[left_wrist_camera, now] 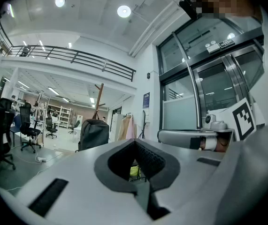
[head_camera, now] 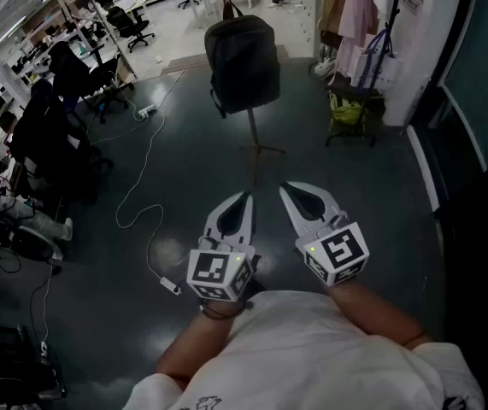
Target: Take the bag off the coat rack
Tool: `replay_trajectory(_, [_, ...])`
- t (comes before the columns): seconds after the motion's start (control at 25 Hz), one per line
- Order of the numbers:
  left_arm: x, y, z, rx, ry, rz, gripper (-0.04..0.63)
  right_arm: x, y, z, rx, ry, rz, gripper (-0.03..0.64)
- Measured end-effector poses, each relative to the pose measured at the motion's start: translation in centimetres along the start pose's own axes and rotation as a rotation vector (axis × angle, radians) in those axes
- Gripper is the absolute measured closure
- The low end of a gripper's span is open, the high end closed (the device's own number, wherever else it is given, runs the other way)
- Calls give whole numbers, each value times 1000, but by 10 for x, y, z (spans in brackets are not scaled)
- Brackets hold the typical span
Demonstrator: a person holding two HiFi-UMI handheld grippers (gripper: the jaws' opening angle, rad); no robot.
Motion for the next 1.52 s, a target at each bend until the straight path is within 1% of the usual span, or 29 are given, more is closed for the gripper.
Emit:
replay_trajectory(0.16, [0,4,0,-1,5,-4,594,-1,2,0,-1,-24,1,619])
replay_trajectory(0.28, [-2,3,2,-14,0,-6,594,-3,3,2,3,-5,1,618])
replay_trajectory(0.44, [-1,6,8,-9,-1,2,594,-5,10,-1,2,13,-10,618])
replay_trajectory(0.64, [7,10,24,-1,7,3,594,3,25,-9,-17,94,-27,618])
replay_trajectory(0.84, [3,22,44,-6,-4,15,594,1,47,-11,-7,76,-19,618])
replay_trajectory(1.0, [5,34,68,-24,-9,10,594,-5,74,-6,12,35,17,618])
replay_trajectory(1.16, [7,50,98,-44,-17,4,594,-11,105,-3,17,-1,23,618])
replay_trajectory(1.28, [8,66,125,-64,-21,4,594,-13,135,-6,16,-5,17,618])
replay_trajectory(1.52, [21,100,189,-107,-20,6,594,-9,208,-15,-23,2,19,618])
Point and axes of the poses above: the fingertips, and each gripper's own axes: y forward along the fingers, z to its left, x out of its top, the point moved 4 cm from there along -y, backward along the fingers, and after that the axes turned 10 degrees about -x, right-handed, at the moved point
